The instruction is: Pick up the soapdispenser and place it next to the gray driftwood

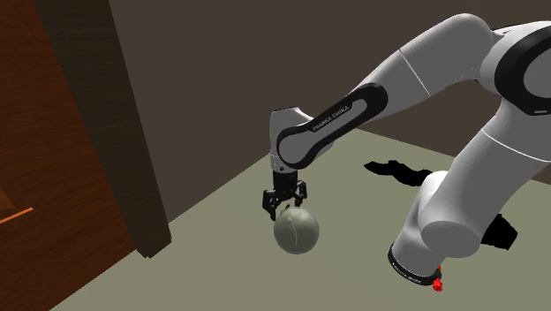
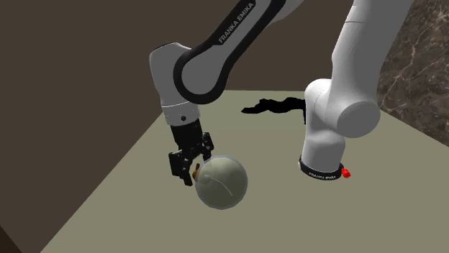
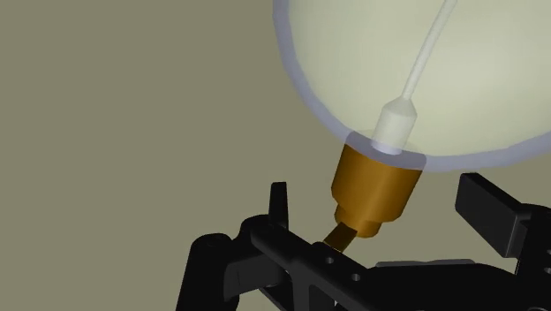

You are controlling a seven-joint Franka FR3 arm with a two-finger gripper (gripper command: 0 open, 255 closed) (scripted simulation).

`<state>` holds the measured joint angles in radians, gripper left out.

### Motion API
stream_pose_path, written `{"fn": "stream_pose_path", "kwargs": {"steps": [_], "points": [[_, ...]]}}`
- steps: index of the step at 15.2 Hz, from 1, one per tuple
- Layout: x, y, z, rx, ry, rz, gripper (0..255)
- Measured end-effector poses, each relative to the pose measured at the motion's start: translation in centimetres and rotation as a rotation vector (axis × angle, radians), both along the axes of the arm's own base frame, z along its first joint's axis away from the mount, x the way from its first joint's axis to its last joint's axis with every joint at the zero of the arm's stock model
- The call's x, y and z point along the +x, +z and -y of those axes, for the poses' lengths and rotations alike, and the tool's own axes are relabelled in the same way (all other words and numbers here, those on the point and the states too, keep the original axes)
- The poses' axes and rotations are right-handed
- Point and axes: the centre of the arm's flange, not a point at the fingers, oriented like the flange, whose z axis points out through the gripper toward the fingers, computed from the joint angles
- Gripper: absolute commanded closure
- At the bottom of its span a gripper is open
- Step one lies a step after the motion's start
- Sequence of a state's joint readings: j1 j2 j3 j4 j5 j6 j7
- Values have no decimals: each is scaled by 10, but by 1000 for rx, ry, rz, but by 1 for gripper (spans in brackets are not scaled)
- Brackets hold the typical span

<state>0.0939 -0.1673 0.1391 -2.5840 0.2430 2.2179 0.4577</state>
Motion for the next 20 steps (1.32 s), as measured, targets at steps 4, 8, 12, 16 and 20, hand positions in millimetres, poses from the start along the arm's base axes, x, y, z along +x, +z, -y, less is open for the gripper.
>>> {"fn": "stream_pose_path", "kwargs": {"steps": [4, 8, 12, 16, 20], "points": [[0, -3, -1, 0, 0, 0, 0], [0, -3, -1, 0, 0, 0, 255], [0, -3, -1, 0, 0, 1, 255], [0, -3, -1, 0, 0, 1, 255], [0, 8, 0, 0, 0, 1, 255]]}}
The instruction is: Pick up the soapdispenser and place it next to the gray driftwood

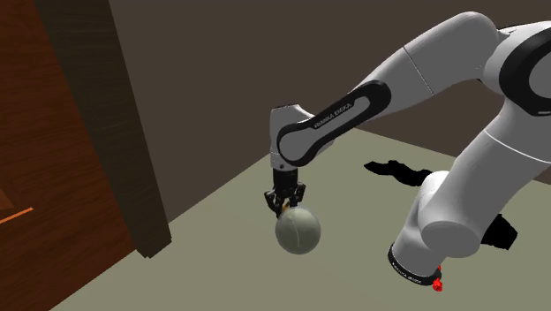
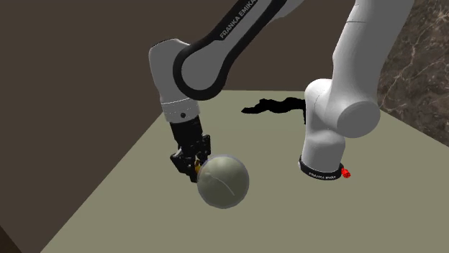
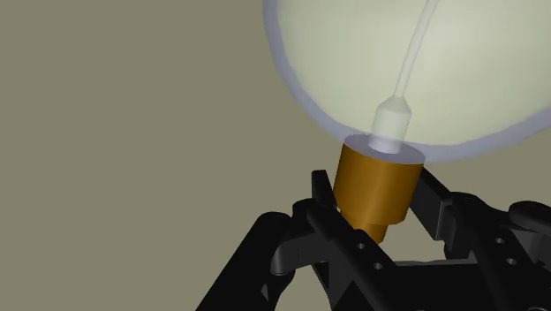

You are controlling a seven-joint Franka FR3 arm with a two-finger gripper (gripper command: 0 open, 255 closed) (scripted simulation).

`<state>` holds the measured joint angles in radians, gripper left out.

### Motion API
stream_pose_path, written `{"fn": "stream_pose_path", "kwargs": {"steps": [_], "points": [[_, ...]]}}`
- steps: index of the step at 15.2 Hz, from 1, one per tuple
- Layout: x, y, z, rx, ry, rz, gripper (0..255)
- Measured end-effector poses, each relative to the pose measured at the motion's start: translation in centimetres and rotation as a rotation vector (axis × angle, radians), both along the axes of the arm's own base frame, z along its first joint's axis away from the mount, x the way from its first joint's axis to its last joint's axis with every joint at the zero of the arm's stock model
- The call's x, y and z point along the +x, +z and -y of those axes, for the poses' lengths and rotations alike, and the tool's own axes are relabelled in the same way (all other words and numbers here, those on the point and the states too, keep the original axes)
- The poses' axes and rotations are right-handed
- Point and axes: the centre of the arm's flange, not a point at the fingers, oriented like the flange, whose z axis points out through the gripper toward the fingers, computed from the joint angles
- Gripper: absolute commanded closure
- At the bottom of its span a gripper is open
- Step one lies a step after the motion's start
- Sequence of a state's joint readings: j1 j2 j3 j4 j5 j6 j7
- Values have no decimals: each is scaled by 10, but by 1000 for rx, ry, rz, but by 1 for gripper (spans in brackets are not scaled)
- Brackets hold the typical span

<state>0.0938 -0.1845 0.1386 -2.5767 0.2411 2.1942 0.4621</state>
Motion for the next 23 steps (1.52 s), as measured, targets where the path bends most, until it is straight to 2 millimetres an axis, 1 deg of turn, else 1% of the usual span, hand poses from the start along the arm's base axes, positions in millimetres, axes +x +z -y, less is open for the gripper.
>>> {"fn": "stream_pose_path", "kwargs": {"steps": [15, 23], "points": [[0, 76, 0, 0, 0, 0, 255], [-1, 120, 0, 0, 0, 0, 255]]}}
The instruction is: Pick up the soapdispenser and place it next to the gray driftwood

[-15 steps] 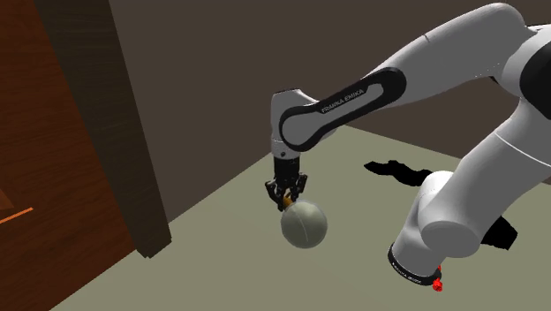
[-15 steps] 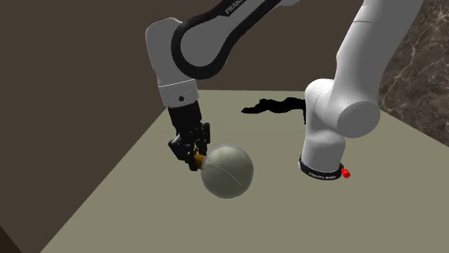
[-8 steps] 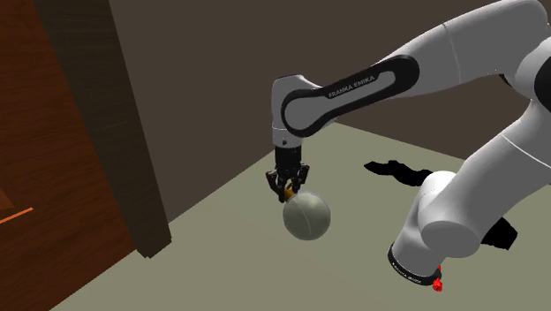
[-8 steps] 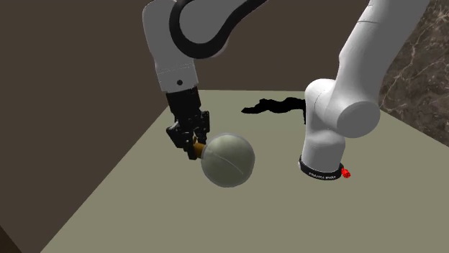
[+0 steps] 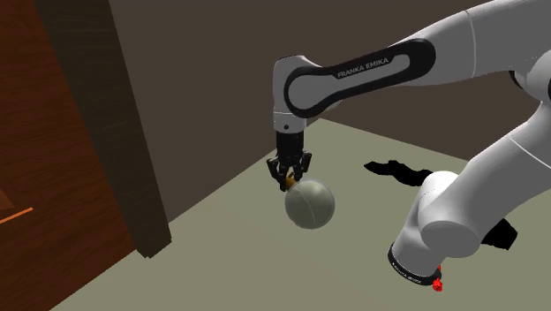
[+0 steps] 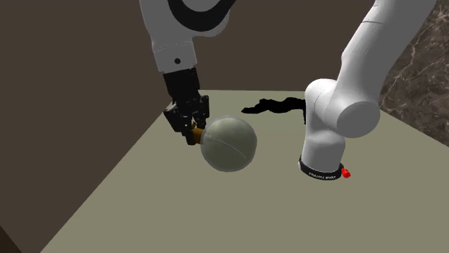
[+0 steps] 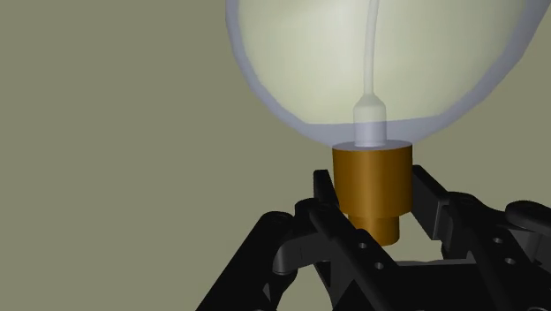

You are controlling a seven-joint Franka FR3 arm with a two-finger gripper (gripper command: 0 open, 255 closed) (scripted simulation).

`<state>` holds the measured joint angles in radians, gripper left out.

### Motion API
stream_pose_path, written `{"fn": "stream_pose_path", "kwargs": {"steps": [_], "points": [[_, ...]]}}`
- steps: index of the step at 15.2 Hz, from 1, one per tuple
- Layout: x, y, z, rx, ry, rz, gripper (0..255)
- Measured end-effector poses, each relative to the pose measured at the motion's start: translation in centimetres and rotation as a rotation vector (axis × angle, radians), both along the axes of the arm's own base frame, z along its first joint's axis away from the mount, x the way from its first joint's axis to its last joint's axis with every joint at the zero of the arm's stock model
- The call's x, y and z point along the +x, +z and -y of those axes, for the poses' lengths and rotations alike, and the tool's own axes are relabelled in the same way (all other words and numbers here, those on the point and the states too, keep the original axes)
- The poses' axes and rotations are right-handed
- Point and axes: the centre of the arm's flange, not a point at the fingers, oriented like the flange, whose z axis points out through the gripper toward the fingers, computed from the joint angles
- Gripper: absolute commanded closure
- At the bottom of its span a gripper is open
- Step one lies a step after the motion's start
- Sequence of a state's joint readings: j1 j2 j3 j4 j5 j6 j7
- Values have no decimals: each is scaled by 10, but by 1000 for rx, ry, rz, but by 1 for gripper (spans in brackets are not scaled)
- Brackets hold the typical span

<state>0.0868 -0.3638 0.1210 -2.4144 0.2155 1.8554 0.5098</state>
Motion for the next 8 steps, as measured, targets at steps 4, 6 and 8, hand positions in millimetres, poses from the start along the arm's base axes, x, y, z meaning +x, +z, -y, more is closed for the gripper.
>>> {"fn": "stream_pose_path", "kwargs": {"steps": [4, 6, 8], "points": [[1, 20, 0, 0, 0, 0, 255], [1, 31, 0, 0, 0, 0, 255], [0, 43, -1, 0, 0, 0, 255]]}}
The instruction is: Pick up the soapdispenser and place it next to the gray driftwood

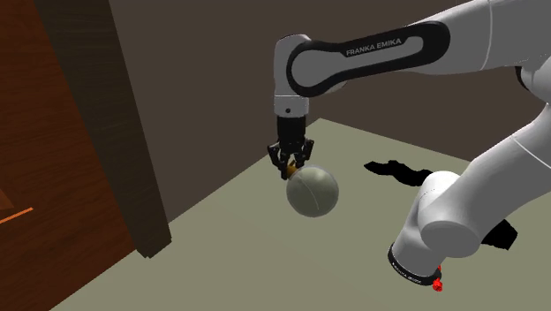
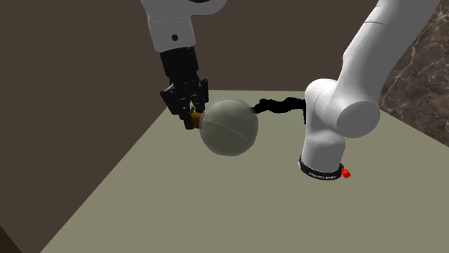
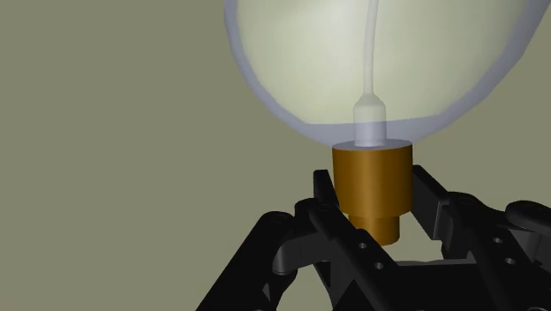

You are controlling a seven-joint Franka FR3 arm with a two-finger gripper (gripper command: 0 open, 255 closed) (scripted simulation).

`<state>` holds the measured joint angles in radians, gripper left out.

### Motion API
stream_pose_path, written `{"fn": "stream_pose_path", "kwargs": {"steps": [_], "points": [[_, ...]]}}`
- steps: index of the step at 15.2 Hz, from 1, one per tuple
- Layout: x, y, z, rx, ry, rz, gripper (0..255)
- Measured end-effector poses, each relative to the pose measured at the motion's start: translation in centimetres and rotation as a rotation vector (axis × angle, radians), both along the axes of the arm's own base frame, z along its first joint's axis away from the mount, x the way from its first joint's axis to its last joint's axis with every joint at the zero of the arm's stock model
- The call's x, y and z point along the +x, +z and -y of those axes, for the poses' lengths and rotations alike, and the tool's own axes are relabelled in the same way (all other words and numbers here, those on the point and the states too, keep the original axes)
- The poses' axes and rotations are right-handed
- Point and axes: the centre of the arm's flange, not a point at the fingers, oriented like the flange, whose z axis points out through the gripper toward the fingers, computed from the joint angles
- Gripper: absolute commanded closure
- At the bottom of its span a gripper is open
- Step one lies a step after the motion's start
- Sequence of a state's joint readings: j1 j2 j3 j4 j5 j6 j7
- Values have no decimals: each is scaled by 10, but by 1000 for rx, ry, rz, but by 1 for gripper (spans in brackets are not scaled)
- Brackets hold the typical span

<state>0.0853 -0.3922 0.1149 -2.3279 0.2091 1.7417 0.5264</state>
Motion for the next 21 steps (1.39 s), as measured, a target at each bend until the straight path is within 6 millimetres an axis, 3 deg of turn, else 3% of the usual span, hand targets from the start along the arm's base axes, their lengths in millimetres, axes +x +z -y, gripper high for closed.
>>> {"fn": "stream_pose_path", "kwargs": {"steps": [5, 21], "points": [[-2, 21, 6, 0, 0, 0, 255], [-47, 23, 202, 0, -2, 0, 255]]}}
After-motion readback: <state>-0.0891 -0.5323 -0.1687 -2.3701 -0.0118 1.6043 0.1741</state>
